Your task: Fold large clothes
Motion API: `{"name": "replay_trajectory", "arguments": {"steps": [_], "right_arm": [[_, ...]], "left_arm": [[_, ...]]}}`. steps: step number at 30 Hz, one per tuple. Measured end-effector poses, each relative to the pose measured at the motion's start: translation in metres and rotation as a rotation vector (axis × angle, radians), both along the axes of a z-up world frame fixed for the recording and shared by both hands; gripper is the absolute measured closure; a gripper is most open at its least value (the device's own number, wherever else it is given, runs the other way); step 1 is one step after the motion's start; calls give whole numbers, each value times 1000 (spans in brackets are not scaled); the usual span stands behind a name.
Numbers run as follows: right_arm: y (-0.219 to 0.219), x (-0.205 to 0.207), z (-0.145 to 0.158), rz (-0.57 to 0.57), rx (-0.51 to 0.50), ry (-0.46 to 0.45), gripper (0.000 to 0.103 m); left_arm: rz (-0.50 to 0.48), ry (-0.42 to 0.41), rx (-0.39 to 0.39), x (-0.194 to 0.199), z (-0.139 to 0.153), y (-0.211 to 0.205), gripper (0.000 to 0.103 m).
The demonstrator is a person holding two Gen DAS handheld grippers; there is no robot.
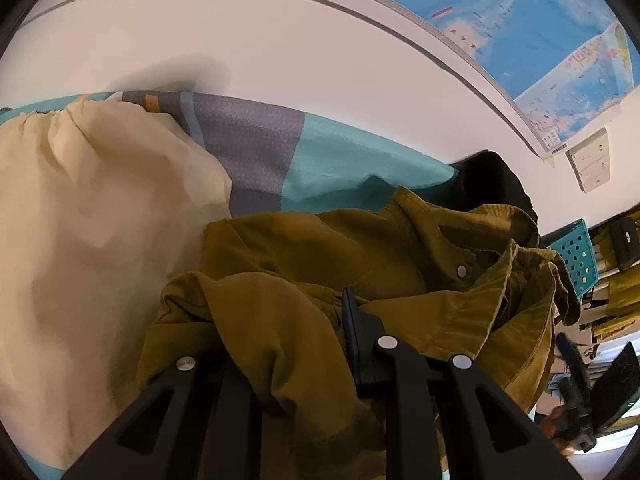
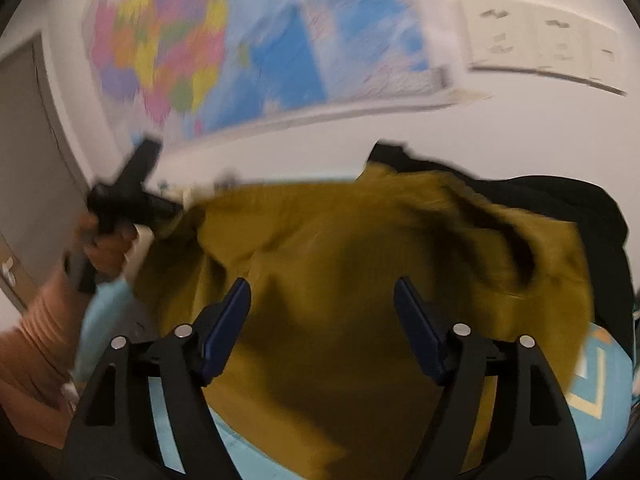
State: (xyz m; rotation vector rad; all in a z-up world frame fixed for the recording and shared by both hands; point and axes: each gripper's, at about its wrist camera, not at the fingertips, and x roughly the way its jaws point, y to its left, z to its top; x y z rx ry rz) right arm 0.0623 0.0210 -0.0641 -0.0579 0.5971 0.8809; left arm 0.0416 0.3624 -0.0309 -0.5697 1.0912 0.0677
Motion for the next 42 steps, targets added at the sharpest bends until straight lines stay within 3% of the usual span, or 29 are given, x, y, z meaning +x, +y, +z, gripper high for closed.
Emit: {"name": "replay_trajectory", "arguments": {"steps": [1,3,5,6,7,11,17,21,24,27,28,29,31,35,38,40,42], "right_arm": [[8,1,-3,0,-27,-11,31],[28,7,-14,-23,-118,-58,56],[39,17,-23,-29,-166,-40,88],[41,23,-29,-31,-168,-23,100],[42,27,-32,-35,-170,-15,101],[42,32,-33,-48,-147,-7,101],[38,36,-9,-80,-78,-61,102],[47,43,-6,-81,-97,-81,102],[57,56,-25,-83,-155,-30,101],[54,60,-32,-77,-134,-8,102],[51,57,-28,-72,-120,-12,93],[48,54,-26,-73,-110,-15,75],[35,42,-15,-55,-73,-36,61],[-5,18,-1,-58,3,-53,55],[-43,5,-1,-98,38,-62,49],[-68,1,-7,-108,84,-26,46],[-95,-4,-18,-172,101,-17,37]], "left_arm": [[-2,-2,-9,-1,1,1,82],[-2,-16,-44,-3,3,3,72],[-4,-61,-55,-11,10,2,64],[-10,-77,-52,-14,13,0,60],[-18,-104,-47,-19,18,-3,57],[-66,-248,-52,-49,46,-11,44],[-67,-458,-17,-92,84,-10,33],[-139,-422,106,-88,76,-32,32],[-229,-319,294,-64,51,-67,32],[-266,-200,341,-36,18,-80,35],[-264,-169,343,-31,9,-78,36],[-255,-140,340,-24,0,-75,36],[-228,-127,306,-18,-10,-64,42],[-187,-222,254,-44,5,-48,38],[-143,-316,298,-86,24,-37,32],[-110,-334,309,-108,28,-30,31],[-63,-333,331,-134,24,-19,28]]}}
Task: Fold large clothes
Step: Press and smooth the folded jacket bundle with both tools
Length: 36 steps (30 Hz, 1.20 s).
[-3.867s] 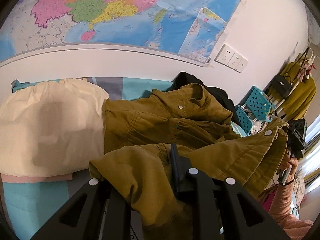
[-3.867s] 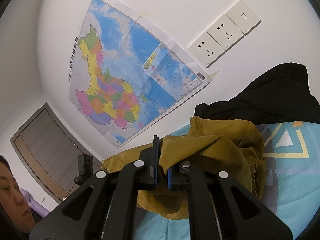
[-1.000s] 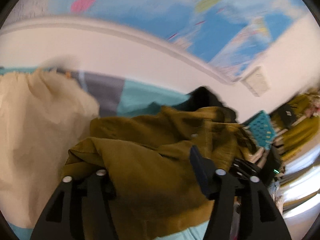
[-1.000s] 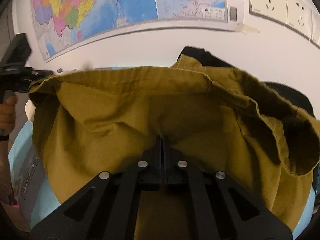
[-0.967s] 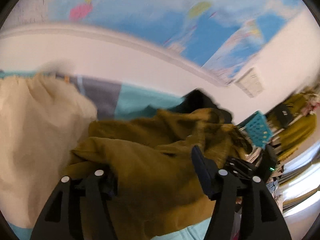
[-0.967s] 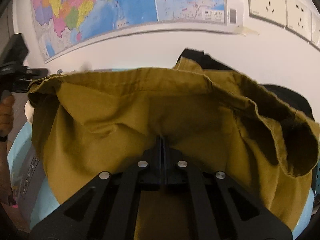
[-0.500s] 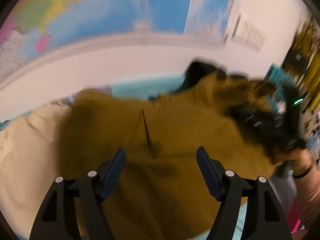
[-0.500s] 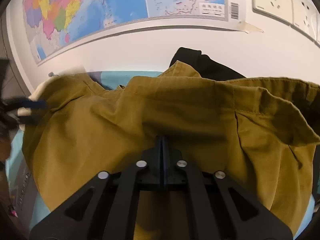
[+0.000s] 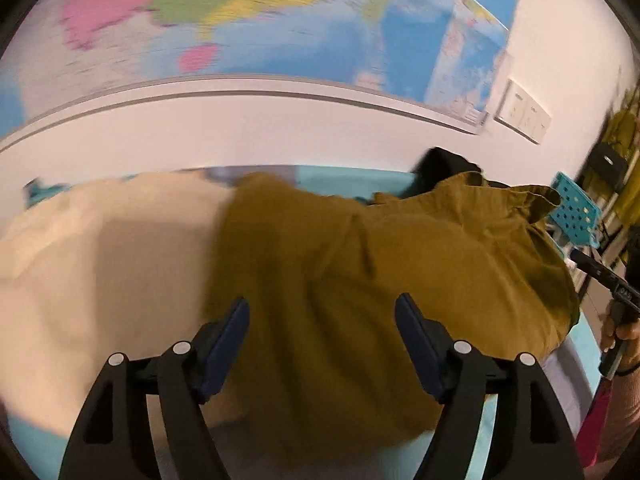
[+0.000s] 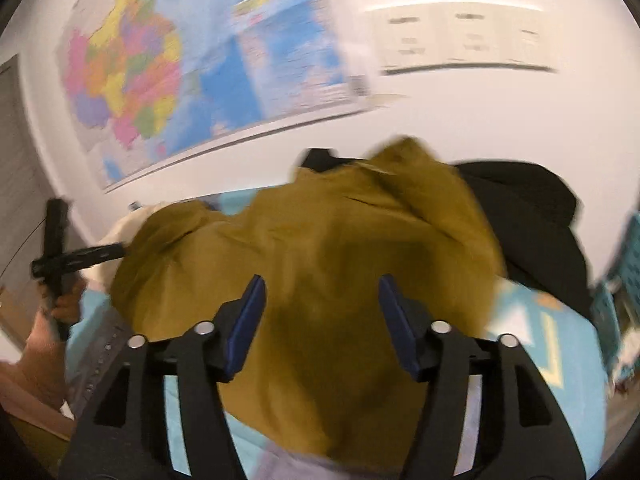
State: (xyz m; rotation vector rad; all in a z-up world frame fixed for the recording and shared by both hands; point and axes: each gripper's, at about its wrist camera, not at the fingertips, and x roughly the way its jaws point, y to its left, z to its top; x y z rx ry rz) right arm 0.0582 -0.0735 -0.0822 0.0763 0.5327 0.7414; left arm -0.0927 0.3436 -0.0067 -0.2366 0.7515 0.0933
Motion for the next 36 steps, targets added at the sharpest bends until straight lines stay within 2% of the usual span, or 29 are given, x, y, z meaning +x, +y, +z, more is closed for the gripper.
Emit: {"name": "replay_trajectory", "arguments": {"steps": [2,4,8,12,13,15,16,17,19,20,22,25,27,29,31,32,34,35,36], "right_arm": [[-24,-3,-15,-69,16,25,20],[-40,-3,-26,-94,35,58,14],[-61,-4,-56,-66,92,167,10],[-49,-3,-81,9,79,237,9],[-43,-2,-85,26,76,244,10],[-36,-2,-86,43,78,227,21],[-34,-3,-85,58,80,219,31],[-35,-3,-81,57,82,207,49],[-44,-3,-73,64,111,195,71],[-53,-7,-64,74,140,185,80],[-68,-16,-47,79,182,155,84],[-100,-43,-11,75,226,68,90],[-115,-56,-4,70,230,39,93],[-124,-58,-16,51,209,82,93],[-124,-46,-49,23,162,199,93],[-124,-41,-58,-11,130,220,93],[-127,-34,-68,-117,47,227,86],[-133,-32,-68,-142,65,232,73],[-138,-34,-62,-172,81,226,69]], "left_arm": [[38,7,26,-20,-6,7,22],[46,22,5,-35,-14,13,20],[6,32,3,-46,-29,5,18],[-78,32,-36,-31,-45,-9,17],[-84,45,-37,-26,-50,-13,24],[-110,60,-11,-18,-59,-27,37],[-88,57,50,-16,-60,-34,48],[-85,56,59,-15,-60,-38,55],[-85,28,-11,-24,-52,-29,69],[-92,7,-60,-30,-45,-24,72],[-99,-24,-122,-45,-29,-19,74],[-157,-31,-213,-69,-12,-20,74],[-193,-10,-243,-80,-12,-30,74],[-222,36,-242,-88,-25,-42,71],[-215,140,-220,-83,-51,-48,66],[-209,193,-202,-78,-64,-49,63],[-199,190,-158,-76,-67,-52,50],[-179,179,-118,-77,-61,-53,39],[-170,148,-92,-80,-52,-52,38]]}}
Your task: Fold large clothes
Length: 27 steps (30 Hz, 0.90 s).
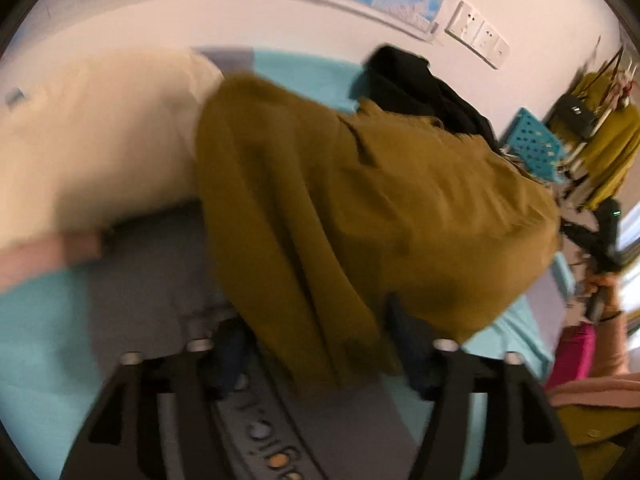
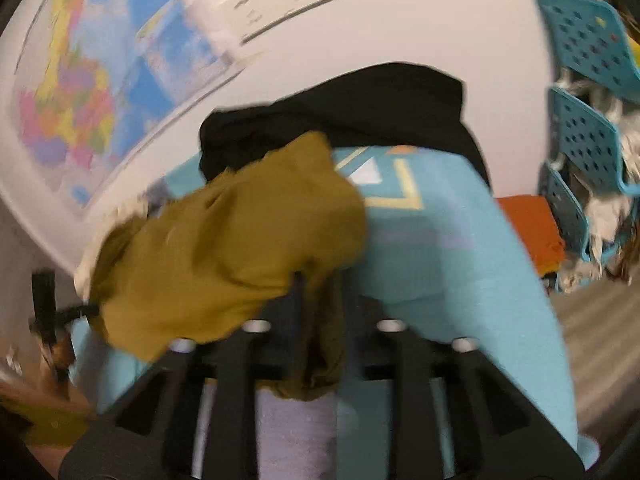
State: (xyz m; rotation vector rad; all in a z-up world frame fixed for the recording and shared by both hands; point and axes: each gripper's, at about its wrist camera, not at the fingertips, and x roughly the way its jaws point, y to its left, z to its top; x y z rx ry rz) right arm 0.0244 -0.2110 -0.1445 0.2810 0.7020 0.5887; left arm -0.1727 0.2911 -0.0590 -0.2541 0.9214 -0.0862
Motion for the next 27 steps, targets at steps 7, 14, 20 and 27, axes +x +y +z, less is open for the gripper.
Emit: {"name": "replay_trajectory", "arguments": {"steps": [7,14,20,27], "right_arm": [[38,-27,55,84,-36,-211,39],[131,5,44,253,-155,-176,36],[179,44,15,250,-324,-121,66],[175,47,43,207,-231,-231,102]], "left_arm": [[64,-197,113,-13,58,7,29],[-110,-71,205,46,29,-45,30],[-107,42,287,86,-9,-58,46],[-62,9,227,105,5,-38,101]]}}
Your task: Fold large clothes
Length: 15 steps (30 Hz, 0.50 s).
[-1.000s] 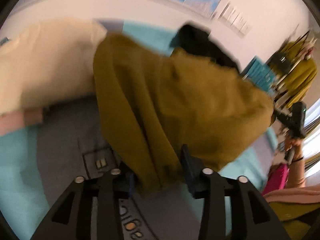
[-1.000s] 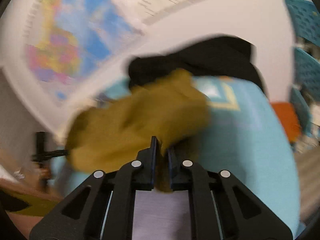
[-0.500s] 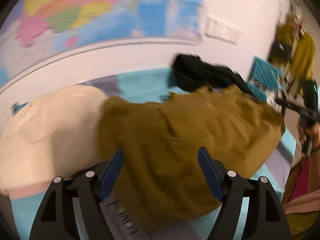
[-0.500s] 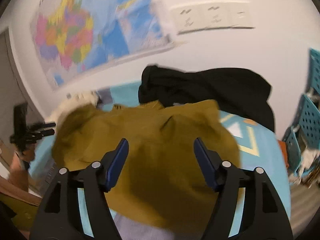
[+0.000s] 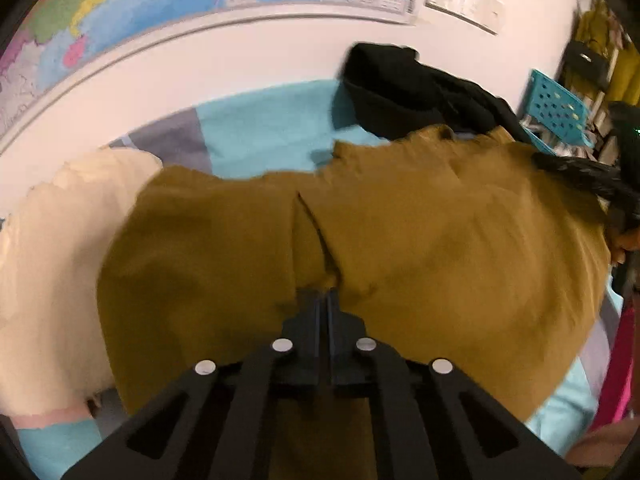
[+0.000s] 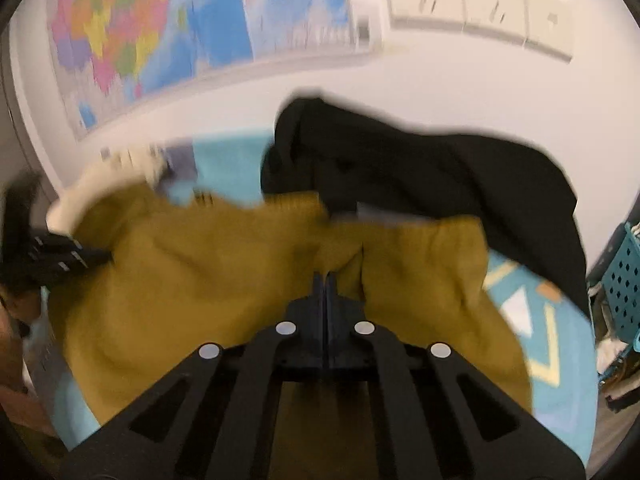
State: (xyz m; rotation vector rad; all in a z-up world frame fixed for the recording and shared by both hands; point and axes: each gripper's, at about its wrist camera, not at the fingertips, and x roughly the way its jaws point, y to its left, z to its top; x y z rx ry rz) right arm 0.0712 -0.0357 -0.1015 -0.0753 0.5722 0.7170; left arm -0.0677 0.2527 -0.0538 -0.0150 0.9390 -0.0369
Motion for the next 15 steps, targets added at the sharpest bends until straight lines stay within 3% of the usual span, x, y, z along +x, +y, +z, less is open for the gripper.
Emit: {"name": "replay_trajectory", "arguments": {"steps": [2,4,7,8,10,12,14,15], "right_arm": [[-2,-3,15,-18,48,-49,102],[5,-1,17,-33,33,-80,102],[16,17,-7,-24,-47,18,101],[20,26,-22,-25,-84,85,100],[17,29,-31,-22,-77,115,100],[10,27,-26,-31,-42,120,92],[3,21,-18,-44,-5,102,70],[-1,17,-15,-57,8,92,66]], "left_arm": [[21,-19,-8,11,4,-1,101],[44,-41,-15,19,8,1,101],[78,-62,32,26,10,3,98],[82,-59,50,28,8,3,96],[81,-46,28,28,4,6,86],[86,-54,45,24,4,7,76],[82,-85,66,16,8,3,73],[75,-99,73,11,10,2,67]]}}
